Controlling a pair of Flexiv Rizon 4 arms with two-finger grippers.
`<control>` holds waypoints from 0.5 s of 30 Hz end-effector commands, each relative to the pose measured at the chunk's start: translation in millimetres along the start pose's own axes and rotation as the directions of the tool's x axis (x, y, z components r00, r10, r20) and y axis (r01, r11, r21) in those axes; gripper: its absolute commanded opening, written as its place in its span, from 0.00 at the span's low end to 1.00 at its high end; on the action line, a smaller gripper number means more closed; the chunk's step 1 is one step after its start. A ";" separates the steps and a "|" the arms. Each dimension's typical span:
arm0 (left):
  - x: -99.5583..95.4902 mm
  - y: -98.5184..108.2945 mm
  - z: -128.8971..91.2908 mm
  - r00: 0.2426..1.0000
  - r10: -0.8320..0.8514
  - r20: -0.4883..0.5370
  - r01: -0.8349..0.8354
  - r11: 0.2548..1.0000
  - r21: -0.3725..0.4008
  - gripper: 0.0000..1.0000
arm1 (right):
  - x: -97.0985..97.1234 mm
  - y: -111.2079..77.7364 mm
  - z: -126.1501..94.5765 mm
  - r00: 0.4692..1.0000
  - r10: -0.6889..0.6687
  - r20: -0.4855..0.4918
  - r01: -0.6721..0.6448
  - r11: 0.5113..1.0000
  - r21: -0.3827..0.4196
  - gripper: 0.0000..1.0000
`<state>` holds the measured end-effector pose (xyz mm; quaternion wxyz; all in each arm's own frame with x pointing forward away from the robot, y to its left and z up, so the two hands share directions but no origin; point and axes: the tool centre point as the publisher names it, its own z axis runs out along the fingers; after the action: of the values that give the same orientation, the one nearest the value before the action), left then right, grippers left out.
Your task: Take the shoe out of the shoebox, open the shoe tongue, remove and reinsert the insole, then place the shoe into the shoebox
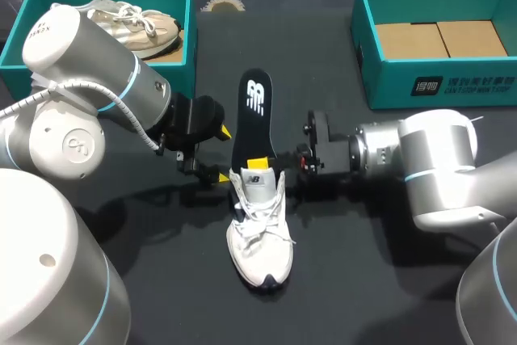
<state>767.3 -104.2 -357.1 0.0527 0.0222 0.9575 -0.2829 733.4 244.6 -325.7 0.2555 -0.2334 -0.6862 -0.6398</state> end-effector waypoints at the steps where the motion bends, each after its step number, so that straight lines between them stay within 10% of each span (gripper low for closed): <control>1: 0.8 0.4 0.3 1.000 0.000 0.001 0.000 1.000 0.001 1.00 | 0.7 3.2 0.4 1.000 -0.005 -0.004 0.005 1.000 0.010 0.29; 15: 0.8 0.4 0.3 1.000 0.000 0.001 0.000 1.000 0.001 1.00 | -1.5 20.1 7.2 0.999 -0.049 -0.021 0.050 0.998 0.045 0.29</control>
<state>767.3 -104.2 -357.1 0.0527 0.0222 0.9575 -0.2829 743.1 251.2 -313.2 0.2473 -0.2070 -0.7001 -0.6370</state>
